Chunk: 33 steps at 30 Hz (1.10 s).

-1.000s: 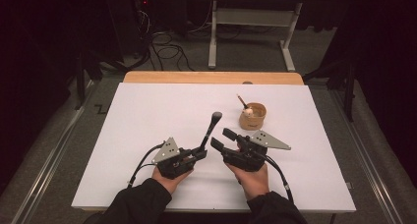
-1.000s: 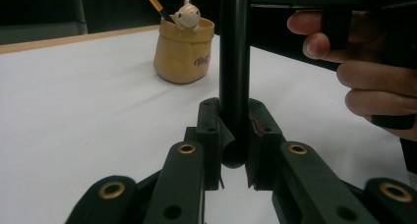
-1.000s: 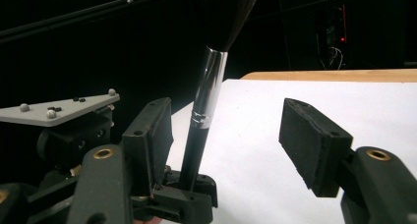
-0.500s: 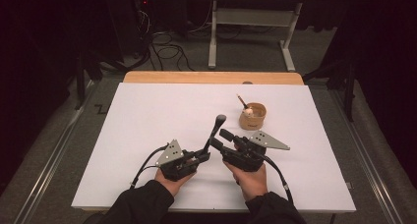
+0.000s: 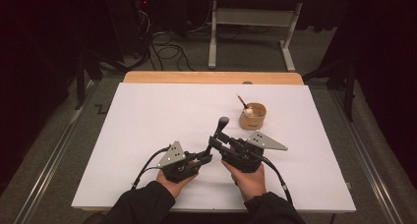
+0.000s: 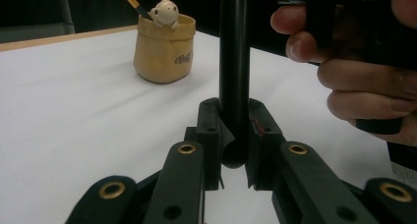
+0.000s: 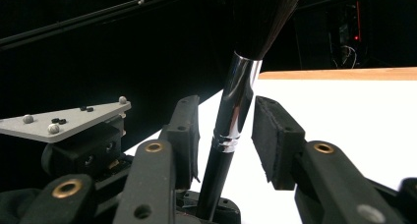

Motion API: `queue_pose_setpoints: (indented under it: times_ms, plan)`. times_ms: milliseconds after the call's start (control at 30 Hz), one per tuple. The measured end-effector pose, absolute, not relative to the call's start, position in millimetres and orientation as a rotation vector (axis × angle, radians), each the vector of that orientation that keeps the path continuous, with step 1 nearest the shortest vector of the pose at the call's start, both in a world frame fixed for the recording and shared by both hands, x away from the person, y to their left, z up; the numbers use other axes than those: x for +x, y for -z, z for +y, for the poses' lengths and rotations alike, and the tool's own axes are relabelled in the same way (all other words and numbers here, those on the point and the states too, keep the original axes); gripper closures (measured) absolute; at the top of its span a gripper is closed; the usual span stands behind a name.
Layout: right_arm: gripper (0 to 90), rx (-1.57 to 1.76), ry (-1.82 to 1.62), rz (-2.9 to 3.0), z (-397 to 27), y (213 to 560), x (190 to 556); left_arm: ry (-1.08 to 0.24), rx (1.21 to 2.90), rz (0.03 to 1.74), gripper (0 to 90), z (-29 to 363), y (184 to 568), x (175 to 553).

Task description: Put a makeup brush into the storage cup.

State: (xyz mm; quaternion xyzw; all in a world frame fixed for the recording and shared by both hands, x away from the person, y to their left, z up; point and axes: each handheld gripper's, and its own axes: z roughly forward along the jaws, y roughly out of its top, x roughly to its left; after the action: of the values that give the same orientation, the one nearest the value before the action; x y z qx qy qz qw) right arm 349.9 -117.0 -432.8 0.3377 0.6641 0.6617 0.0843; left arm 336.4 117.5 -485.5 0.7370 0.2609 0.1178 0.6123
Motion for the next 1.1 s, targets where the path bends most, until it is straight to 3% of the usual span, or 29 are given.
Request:
queue_pose_setpoints:
  times_ms: [700,1100]
  plan:
    - [75.7,1.021,-1.981,1.994,-116.2,434.9,350.5,-0.272,1.702,0.599,79.2,116.3,485.3,335.4]
    - [77.5,1.017,-1.985,2.002,-116.7,435.5,350.9,-0.273,1.715,0.601,79.0,115.6,484.8,335.7]
